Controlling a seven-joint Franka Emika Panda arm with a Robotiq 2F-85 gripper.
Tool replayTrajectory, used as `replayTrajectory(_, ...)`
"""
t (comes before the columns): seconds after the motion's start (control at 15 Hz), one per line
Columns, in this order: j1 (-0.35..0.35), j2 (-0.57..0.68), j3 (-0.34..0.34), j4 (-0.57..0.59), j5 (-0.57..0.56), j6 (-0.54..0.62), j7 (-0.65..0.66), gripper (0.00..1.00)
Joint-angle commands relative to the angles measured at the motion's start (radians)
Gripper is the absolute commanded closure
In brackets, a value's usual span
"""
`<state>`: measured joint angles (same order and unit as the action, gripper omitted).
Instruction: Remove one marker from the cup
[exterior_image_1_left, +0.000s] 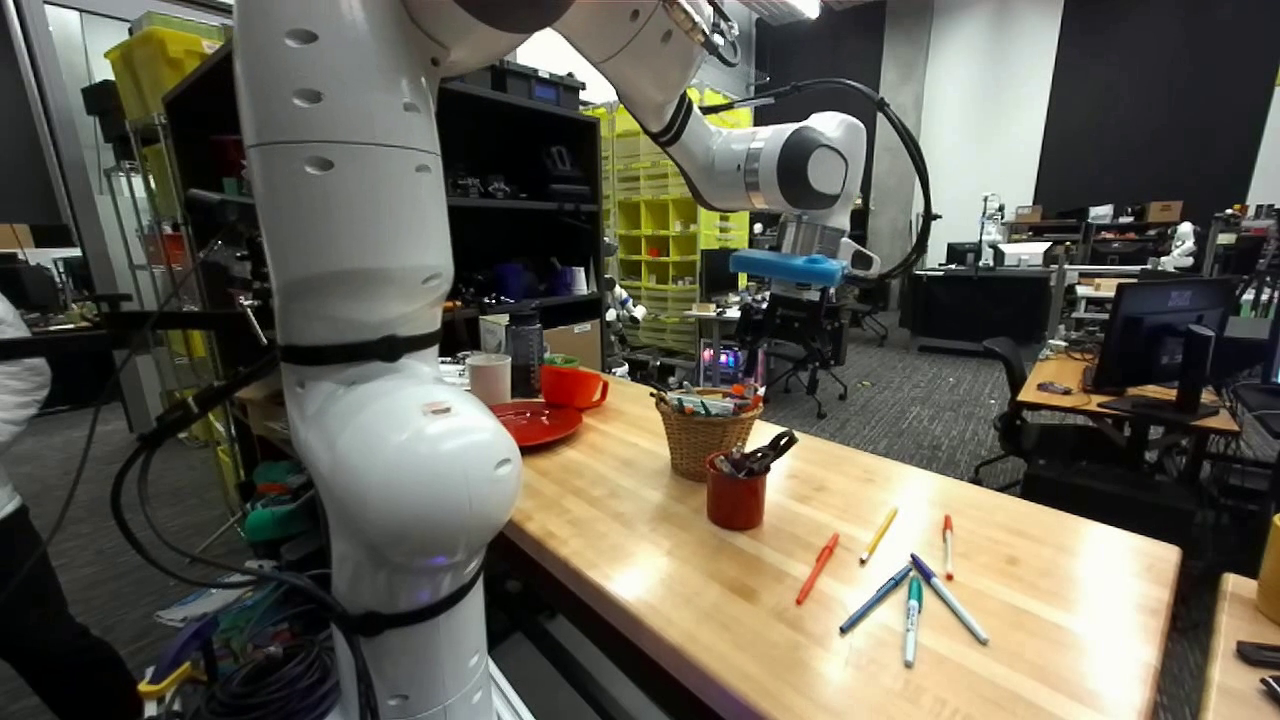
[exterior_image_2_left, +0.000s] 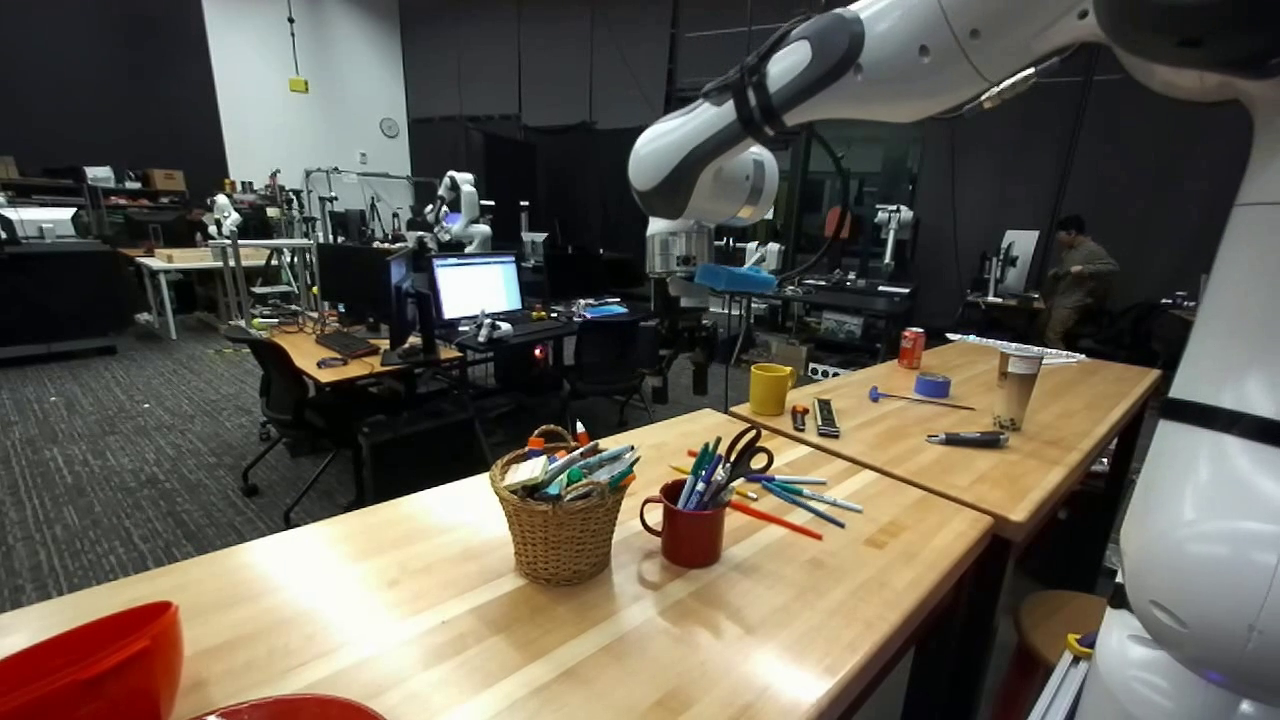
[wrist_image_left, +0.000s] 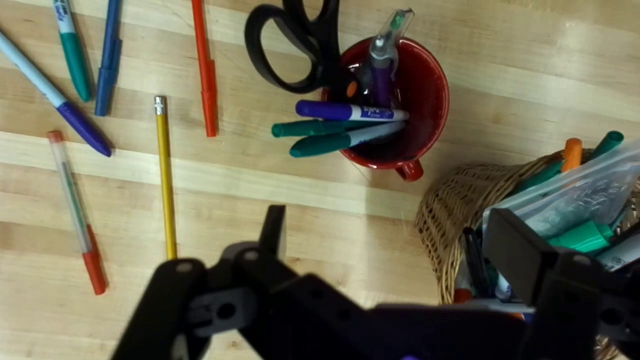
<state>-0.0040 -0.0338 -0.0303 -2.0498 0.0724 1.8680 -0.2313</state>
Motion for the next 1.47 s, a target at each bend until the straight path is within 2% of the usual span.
replayTrajectory(0.0,-0.016,0.040,-0.009,0.017,0.054,-0.013,-0.062,0.00)
replayTrajectory(0.73,-0.067,0.127,-0.021,0.054,0.090,-0.005,-0.093,0.00)
replayTrajectory(1.4,-0.081,0.170,-0.016,0.069,0.131,-0.012,-0.101,0.00)
